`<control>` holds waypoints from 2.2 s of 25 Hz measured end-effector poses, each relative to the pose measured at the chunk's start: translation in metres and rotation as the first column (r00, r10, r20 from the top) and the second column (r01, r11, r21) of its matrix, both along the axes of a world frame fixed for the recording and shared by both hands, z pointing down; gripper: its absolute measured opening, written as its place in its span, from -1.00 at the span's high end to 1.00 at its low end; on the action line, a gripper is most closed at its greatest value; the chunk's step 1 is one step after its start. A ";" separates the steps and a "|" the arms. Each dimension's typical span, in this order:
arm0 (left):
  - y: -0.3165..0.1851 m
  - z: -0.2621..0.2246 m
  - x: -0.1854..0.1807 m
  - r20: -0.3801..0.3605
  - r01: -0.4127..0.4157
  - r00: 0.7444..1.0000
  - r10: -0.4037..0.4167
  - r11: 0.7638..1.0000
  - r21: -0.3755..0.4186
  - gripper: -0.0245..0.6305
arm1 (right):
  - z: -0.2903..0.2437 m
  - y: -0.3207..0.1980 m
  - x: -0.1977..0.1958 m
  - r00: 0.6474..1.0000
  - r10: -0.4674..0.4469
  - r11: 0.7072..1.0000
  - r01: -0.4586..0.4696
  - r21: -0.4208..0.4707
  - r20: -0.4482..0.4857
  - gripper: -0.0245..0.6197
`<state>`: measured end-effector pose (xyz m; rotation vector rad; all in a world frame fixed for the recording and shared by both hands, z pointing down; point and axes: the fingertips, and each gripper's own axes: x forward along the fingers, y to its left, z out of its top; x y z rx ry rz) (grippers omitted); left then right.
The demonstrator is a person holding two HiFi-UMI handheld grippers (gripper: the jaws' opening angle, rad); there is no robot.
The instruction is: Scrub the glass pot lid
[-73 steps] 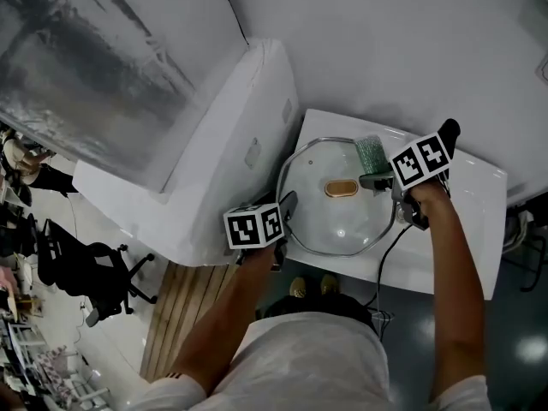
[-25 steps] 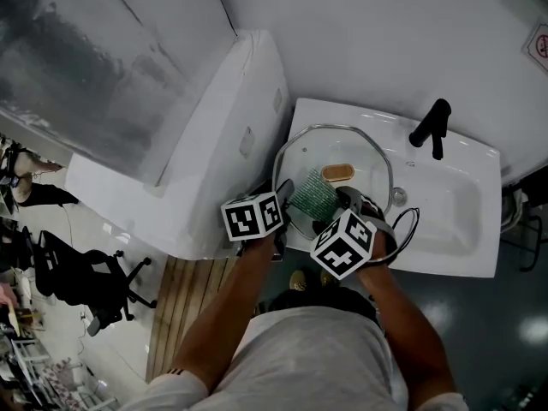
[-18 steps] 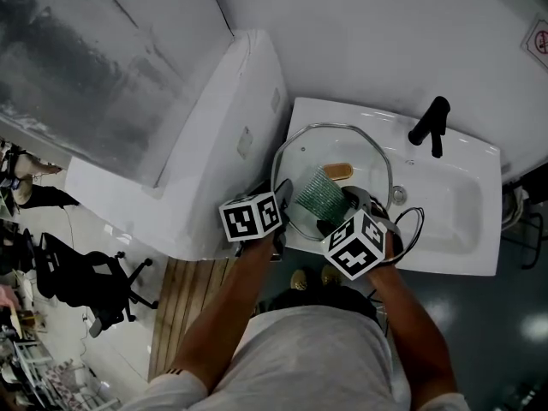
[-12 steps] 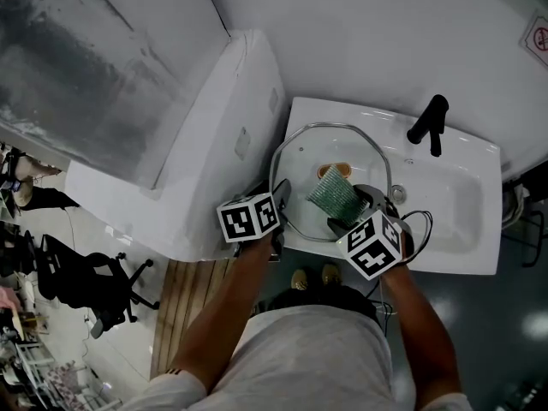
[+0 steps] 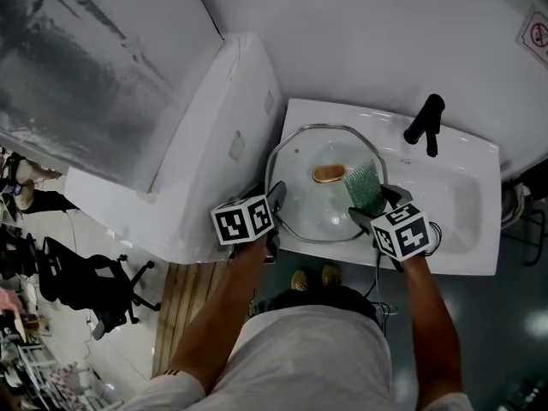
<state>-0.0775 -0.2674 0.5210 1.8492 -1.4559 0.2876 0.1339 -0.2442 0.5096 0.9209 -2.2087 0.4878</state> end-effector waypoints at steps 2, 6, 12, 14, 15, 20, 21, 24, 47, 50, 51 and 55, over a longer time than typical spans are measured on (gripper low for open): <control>0.000 0.001 0.000 0.001 0.002 1.000 -0.002 1.000 -0.004 0.23 | 0.003 -0.003 0.009 1.000 0.023 1.000 -0.023 -0.013 0.009 -0.16; 0.000 0.000 0.000 0.000 0.002 1.000 -0.002 1.000 -0.003 0.23 | 0.006 -0.008 0.021 0.998 0.056 0.998 -0.055 -0.035 0.024 -0.16; -0.001 -0.001 0.001 0.001 0.003 1.000 -0.003 1.000 -0.009 0.23 | -0.004 -0.003 0.022 0.999 0.042 0.999 -0.042 -0.017 -0.011 -0.16; -0.001 -0.001 0.000 0.000 0.003 1.000 -0.003 1.000 -0.009 0.23 | -0.014 0.003 0.013 0.999 0.006 1.000 -0.005 0.016 -0.041 -0.16; -0.001 -0.001 0.000 0.000 0.003 1.000 -0.003 1.000 -0.009 0.24 | -0.019 0.007 0.008 0.998 -0.016 0.999 0.018 0.033 -0.057 -0.16; -0.001 -0.001 0.000 -0.001 0.001 1.000 -0.001 1.000 -0.007 0.24 | -0.033 0.035 -0.028 0.976 -0.151 0.982 0.167 0.089 -0.159 -0.16; -0.001 -0.001 0.000 -0.001 0.001 1.000 -0.001 1.000 -0.008 0.24 | -0.033 0.041 -0.035 0.967 -0.180 0.975 0.199 0.094 -0.182 -0.16; -0.001 -0.001 0.000 -0.002 0.001 1.000 -0.001 1.000 -0.009 0.24 | -0.028 0.057 -0.054 0.942 -0.244 0.959 0.269 0.087 -0.229 -0.16; 0.000 -0.001 0.000 0.002 -0.008 1.000 0.008 1.000 -0.003 0.24 | 0.012 0.072 -0.053 0.914 -0.273 0.957 0.289 0.010 -0.299 -0.16; 0.000 0.000 0.001 0.002 -0.008 1.000 0.008 1.000 -0.003 0.24 | 0.012 0.069 -0.037 0.937 -0.233 0.970 0.243 0.005 -0.259 -0.16; 0.000 0.000 0.001 0.002 -0.008 1.000 0.008 1.000 -0.003 0.24 | 0.012 0.067 -0.032 0.944 -0.218 0.974 0.226 0.004 -0.247 -0.16; 0.000 0.000 0.000 0.004 -0.006 1.000 0.006 1.000 -0.004 0.24 | 0.013 0.059 -0.010 0.974 -0.146 0.989 0.146 -0.013 -0.175 -0.16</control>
